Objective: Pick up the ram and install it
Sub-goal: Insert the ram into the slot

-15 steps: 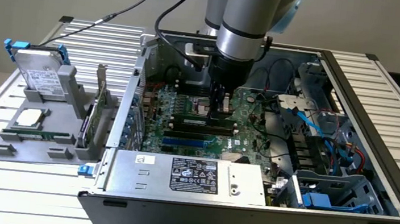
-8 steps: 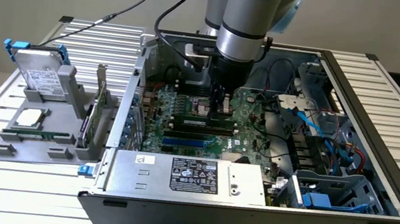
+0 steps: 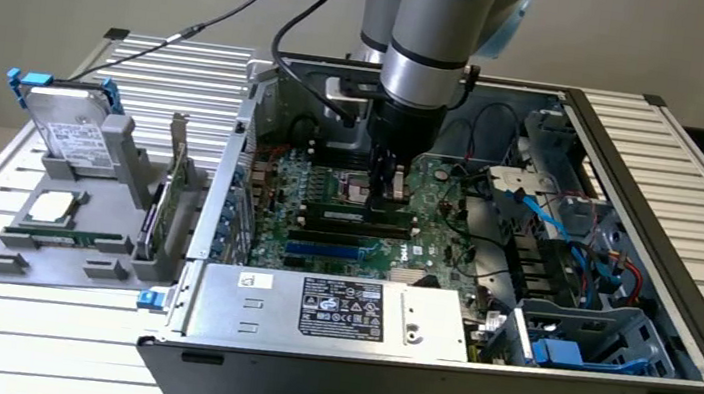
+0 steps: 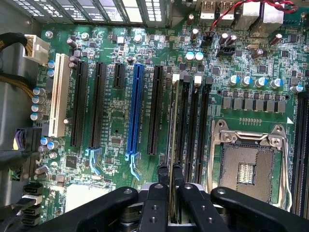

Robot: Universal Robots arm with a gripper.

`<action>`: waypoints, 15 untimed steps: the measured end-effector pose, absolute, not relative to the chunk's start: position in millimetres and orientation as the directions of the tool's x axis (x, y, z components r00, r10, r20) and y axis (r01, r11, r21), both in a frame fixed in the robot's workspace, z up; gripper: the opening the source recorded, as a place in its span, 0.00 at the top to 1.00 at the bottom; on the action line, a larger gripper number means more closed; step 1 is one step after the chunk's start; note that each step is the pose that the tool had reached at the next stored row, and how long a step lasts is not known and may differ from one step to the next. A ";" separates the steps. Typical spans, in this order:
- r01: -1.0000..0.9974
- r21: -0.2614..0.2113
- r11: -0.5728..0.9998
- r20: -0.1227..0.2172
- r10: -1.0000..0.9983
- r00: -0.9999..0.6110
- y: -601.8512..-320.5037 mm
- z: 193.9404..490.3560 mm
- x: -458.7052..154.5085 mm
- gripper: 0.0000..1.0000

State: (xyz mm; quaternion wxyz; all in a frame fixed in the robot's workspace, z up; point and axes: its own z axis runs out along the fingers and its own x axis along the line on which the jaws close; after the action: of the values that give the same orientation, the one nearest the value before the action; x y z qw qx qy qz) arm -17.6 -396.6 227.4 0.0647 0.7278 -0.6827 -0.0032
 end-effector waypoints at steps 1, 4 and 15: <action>-0.993 0.098 -0.058 0.084 -0.994 0.066 -396.5 227.2 -17.6 0.86; -0.994 0.098 -0.052 0.084 -0.995 0.061 -396.0 226.6 -17.6 0.86; -0.994 0.098 -0.047 0.084 -0.995 0.055 -396.1 225.1 -17.6 0.86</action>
State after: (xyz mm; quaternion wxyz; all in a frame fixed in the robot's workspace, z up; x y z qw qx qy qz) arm -17.6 -396.1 225.1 0.0644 0.7234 -0.6874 -0.0034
